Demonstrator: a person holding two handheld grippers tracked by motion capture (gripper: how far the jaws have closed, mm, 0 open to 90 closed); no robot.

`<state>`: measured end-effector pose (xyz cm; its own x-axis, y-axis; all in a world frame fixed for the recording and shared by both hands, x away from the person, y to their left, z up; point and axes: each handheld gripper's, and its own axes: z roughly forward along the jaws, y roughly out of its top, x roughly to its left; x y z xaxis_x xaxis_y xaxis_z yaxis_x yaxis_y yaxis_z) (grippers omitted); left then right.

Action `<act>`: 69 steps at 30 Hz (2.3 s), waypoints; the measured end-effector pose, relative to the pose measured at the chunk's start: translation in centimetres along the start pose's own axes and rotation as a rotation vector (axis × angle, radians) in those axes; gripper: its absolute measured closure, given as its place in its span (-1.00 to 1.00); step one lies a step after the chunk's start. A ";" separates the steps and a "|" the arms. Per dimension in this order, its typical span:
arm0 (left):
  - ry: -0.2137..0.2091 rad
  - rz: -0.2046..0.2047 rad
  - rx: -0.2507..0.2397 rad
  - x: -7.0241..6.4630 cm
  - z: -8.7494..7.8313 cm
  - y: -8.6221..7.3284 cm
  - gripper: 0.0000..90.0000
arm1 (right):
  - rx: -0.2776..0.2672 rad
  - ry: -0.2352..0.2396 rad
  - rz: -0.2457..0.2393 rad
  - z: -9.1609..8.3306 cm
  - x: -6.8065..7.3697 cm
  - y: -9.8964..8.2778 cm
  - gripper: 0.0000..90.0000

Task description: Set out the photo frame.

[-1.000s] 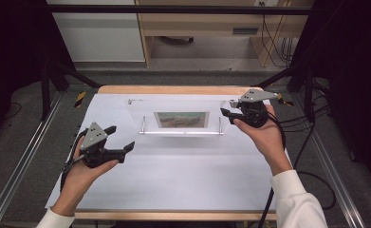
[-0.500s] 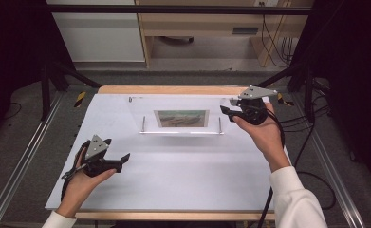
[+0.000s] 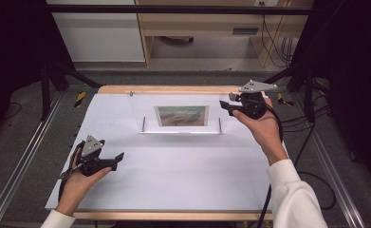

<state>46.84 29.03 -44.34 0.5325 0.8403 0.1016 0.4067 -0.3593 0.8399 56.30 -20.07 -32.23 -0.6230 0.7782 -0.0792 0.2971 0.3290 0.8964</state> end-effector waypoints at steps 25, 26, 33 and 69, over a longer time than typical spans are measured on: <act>0.015 -0.030 0.030 0.1 0.2 -1.0 -0.76 | -0.042 0.011 0.074 2.1 -1.8 0.5 0.11; 0.014 -0.030 0.029 0.1 0.1 -1.0 -0.76 | -0.044 0.007 0.077 2.2 -1.9 0.5 0.11; 0.015 -0.032 0.035 0.3 0.0 -1.1 -0.76 | -0.046 0.002 0.098 2.8 -2.3 0.7 0.08; 0.010 -0.029 0.046 0.3 -0.3 -1.3 -0.74 | -0.012 -0.023 0.168 4.4 -2.4 0.8 -0.30</act>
<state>46.32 29.88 -45.22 0.5131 0.8543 0.0833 0.4557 -0.3533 0.8170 61.23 -19.35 -33.25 -0.5486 0.8337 0.0628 0.3870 0.1866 0.9030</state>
